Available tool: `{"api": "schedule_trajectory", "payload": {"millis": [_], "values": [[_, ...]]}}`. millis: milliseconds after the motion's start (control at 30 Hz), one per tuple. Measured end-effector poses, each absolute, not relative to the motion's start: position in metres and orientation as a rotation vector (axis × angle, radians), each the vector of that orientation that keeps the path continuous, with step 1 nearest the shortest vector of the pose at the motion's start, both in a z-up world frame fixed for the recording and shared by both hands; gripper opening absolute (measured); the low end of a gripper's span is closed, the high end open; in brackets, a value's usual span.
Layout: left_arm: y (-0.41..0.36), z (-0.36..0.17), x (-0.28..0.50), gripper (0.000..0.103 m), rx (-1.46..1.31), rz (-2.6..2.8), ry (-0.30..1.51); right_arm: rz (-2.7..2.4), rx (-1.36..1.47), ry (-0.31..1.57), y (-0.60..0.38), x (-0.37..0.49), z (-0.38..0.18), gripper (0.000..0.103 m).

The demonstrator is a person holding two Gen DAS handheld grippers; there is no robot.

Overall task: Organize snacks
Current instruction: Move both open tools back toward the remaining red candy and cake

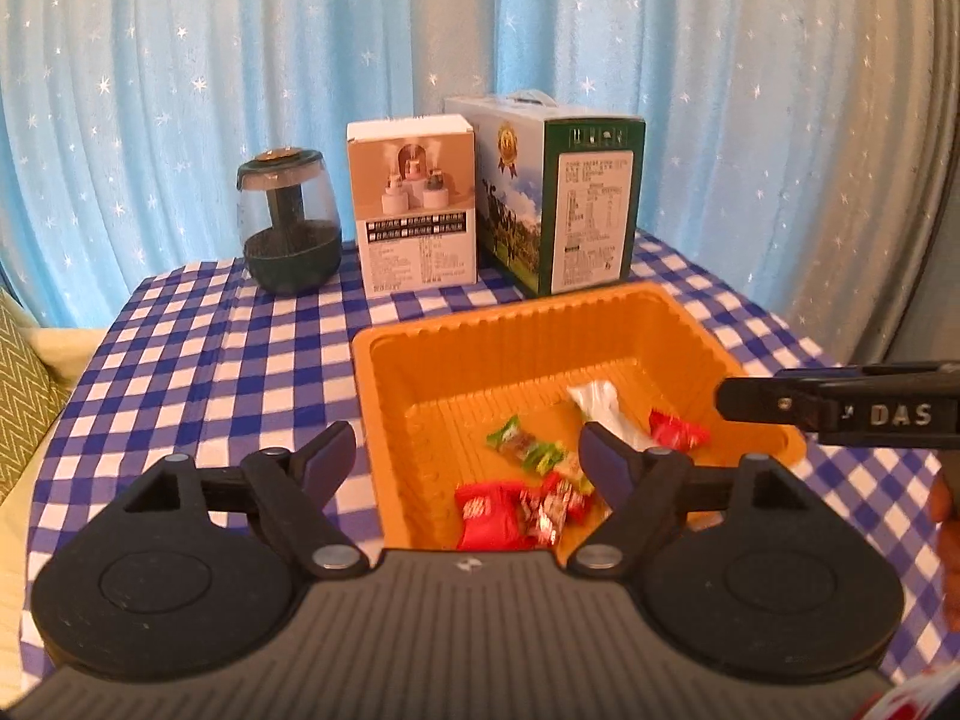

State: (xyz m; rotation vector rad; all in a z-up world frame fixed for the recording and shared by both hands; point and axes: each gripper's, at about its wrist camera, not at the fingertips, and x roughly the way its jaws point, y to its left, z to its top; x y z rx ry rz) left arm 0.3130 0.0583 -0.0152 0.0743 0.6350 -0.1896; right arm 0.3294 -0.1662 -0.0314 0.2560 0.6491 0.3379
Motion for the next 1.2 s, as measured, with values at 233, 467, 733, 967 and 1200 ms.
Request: {"api": "schedule_trajectory", "payload": {"millis": [233,467,733,967,1200], "values": [[0.074,-0.015,0.271,0.08,0.041,-0.189,0.675,0.345,0.243,0.668,-0.173,0.296,-0.032,0.06],[0.083,-0.01,0.223,0.082,0.009,-0.181,0.673,0.383,0.196,0.666,-0.168,0.26,-0.03,0.06],[0.092,-0.027,0.181,0.083,0.009,-0.181,0.723,0.523,0.032,0.725,-0.151,0.222,-0.052,0.06],[0.101,-0.048,0.172,0.086,0.025,-0.16,0.782,0.673,-0.206,0.773,-0.121,0.206,-0.082,0.06],[0.109,-0.06,0.177,0.086,0.01,-0.133,0.819,0.788,-0.386,0.766,-0.089,0.207,-0.105,0.061]]}}
